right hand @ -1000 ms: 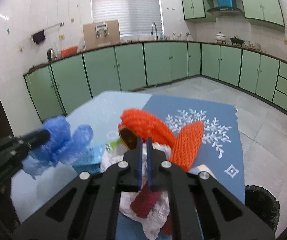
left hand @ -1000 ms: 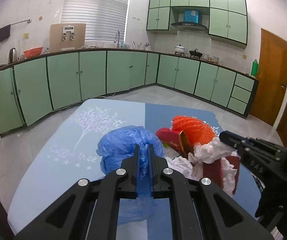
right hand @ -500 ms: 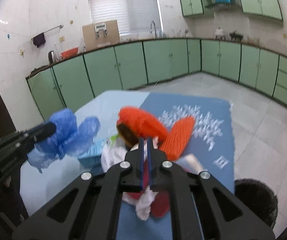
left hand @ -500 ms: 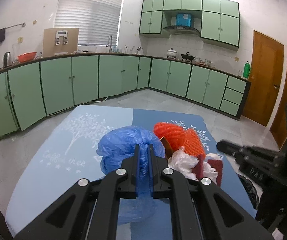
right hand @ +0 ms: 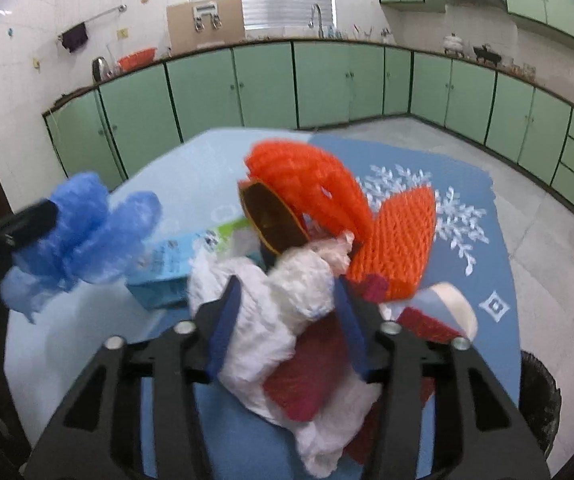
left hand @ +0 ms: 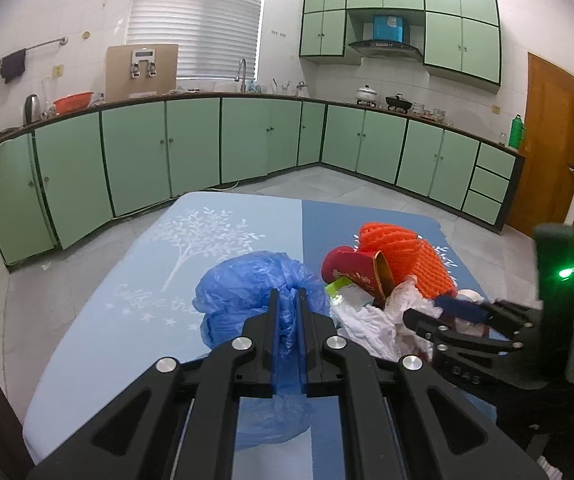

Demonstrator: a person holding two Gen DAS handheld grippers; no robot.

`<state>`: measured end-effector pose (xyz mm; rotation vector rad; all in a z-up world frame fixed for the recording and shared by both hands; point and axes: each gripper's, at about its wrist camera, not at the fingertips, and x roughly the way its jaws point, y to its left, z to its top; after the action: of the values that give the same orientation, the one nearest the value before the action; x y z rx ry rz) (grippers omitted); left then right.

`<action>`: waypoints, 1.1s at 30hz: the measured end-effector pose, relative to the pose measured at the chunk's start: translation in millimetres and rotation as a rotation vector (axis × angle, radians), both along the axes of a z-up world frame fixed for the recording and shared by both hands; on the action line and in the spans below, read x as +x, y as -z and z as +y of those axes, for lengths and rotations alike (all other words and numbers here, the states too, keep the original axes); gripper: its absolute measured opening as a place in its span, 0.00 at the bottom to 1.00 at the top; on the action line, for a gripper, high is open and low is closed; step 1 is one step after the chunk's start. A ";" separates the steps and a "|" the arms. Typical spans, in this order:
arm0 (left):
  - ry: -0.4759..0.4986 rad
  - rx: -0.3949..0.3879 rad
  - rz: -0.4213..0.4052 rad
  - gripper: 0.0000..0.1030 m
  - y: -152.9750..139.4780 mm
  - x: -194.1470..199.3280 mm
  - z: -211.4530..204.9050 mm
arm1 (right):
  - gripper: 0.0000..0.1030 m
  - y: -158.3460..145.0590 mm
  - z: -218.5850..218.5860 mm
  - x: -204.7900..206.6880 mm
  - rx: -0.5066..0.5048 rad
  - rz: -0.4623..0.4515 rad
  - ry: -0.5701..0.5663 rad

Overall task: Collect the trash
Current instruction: 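Carry the blue bag and tissue over the black bin with both grippers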

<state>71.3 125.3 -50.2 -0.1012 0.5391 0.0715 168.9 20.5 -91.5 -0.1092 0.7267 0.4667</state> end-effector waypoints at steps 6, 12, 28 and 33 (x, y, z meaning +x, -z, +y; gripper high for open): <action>0.014 -0.009 0.004 0.07 1.1 0.9 -2.7 | 0.03 -2.7 -9.1 1.2 0.004 -0.005 -0.006; 0.027 -0.009 -0.009 0.07 -5.9 -0.2 -5.6 | 0.03 -36.6 -19.1 -14.9 0.065 -0.092 -0.021; 0.155 -0.022 -0.069 0.07 -34.5 -1.8 -51.6 | 0.03 -102.0 -80.4 -49.8 0.160 -0.216 0.054; 0.225 -0.028 -0.078 0.07 -40.7 4.2 -83.0 | 0.03 -104.4 -109.4 -57.8 0.151 -0.227 0.115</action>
<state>75.5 42.3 -9.5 -0.0698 0.4704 -0.1588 111.1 -88.9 12.9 0.0214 0.4706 0.3904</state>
